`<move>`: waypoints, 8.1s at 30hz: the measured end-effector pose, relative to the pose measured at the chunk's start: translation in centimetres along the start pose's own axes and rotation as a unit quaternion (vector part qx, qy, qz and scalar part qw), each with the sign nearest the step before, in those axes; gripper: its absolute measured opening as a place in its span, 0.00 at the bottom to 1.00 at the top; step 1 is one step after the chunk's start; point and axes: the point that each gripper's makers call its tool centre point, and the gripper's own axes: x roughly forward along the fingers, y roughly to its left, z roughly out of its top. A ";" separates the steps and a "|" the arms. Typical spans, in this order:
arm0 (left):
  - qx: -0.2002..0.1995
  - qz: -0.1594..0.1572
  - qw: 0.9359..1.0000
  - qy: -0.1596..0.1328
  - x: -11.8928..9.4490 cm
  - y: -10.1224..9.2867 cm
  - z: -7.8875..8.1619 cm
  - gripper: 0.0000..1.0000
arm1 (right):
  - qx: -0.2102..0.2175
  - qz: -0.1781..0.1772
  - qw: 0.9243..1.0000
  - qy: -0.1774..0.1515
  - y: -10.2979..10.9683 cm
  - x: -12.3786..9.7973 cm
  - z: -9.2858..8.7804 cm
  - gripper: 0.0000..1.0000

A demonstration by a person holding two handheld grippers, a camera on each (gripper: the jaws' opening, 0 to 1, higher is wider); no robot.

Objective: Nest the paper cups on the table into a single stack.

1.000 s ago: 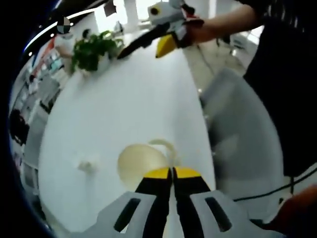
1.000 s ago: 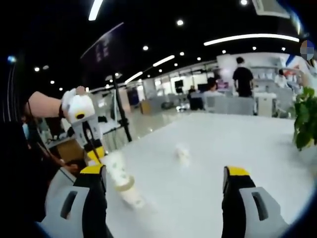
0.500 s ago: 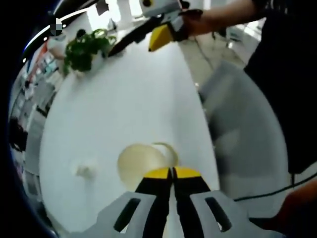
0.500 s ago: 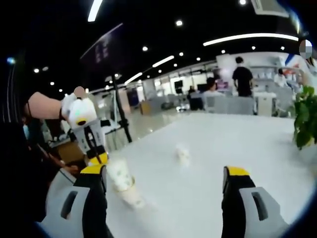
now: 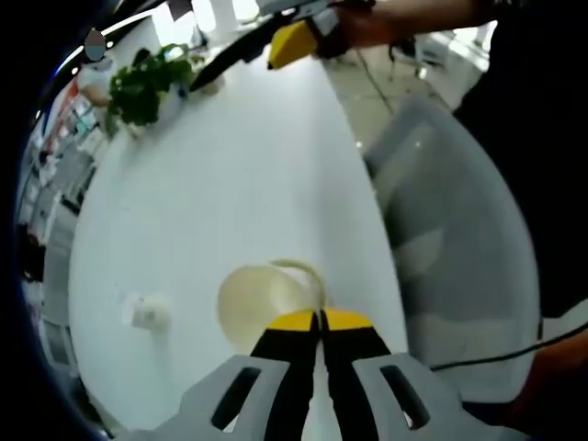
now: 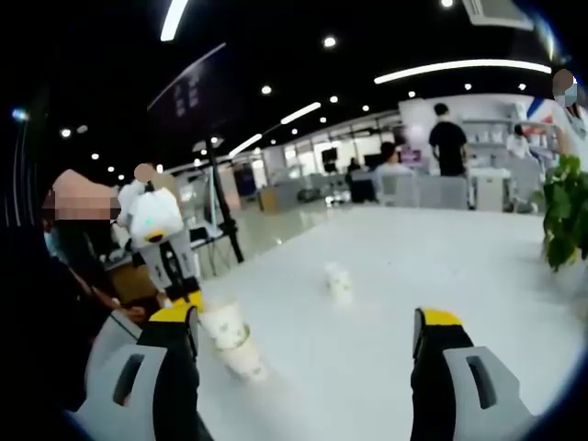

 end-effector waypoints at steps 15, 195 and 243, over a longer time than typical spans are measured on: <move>0.010 -0.009 0.999 0.030 1.5 0.3 -0.5 0.00 | 0.011 -0.005 1.000 -0.001 -0.6 -0.4 -0.4 0.95; -0.314 0.281 0.851 -0.313 -7.2 7.8 -10.1 0.98 | -0.186 0.157 0.929 0.279 -6.1 29.2 -3.1 0.71; -0.327 0.278 0.842 -0.328 -7.8 7.6 -10.2 0.92 | -0.225 0.174 0.901 0.326 -6.5 31.4 -6.8 0.35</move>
